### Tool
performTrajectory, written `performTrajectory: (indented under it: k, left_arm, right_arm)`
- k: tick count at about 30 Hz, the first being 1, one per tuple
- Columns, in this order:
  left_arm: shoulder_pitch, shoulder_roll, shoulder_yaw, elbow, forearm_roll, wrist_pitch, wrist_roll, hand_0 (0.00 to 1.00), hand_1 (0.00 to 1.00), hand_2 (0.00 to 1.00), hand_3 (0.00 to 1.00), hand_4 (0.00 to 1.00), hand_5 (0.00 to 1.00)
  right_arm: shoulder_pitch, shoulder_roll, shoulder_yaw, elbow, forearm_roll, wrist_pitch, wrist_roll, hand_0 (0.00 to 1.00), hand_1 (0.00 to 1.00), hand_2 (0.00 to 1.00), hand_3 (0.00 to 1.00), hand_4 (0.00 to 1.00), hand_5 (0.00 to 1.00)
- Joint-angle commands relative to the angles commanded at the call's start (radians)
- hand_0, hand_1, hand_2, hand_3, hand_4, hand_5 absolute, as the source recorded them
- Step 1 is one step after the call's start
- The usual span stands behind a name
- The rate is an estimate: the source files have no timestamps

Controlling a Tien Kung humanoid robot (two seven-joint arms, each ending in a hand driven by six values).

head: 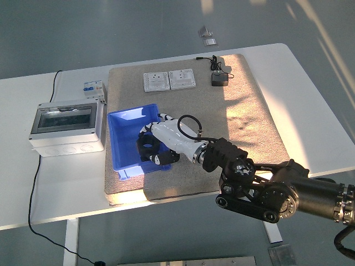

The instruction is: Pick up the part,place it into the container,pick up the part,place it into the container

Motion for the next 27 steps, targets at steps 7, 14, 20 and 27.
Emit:
performTrajectory:
  k: [7,14,20,27]
  left_arm:
    - [0.002,-0.002,0.007,0.000,-0.009,0.001,0.001,0.674,0.662,0.693,0.616,0.674,0.687]
    - [0.007,-0.007,0.024,0.000,-0.034,0.007,-0.004,0.675,0.662,0.693,0.615,0.675,0.686]
    - [0.039,-0.015,0.082,0.000,-0.147,0.018,-0.019,0.675,0.664,0.695,0.616,0.675,0.682]
    - [0.082,-0.022,0.156,0.000,-0.264,0.024,-0.044,0.675,0.666,0.707,0.617,0.674,0.677]
  right_arm:
    - [-0.004,-0.002,-0.001,-0.001,0.010,-0.006,0.002,0.998,0.936,0.891,0.815,0.577,0.314]
    - [-0.112,-0.085,0.152,0.047,0.151,-0.162,0.134,0.998,0.927,0.895,0.827,0.587,0.325]
    - [-0.283,-0.212,0.379,0.161,0.375,-0.223,0.346,0.957,0.840,0.846,0.805,0.612,0.345]
    - [-0.487,-0.283,0.641,0.230,0.637,-0.103,0.573,0.885,0.793,0.805,0.787,0.777,0.540]
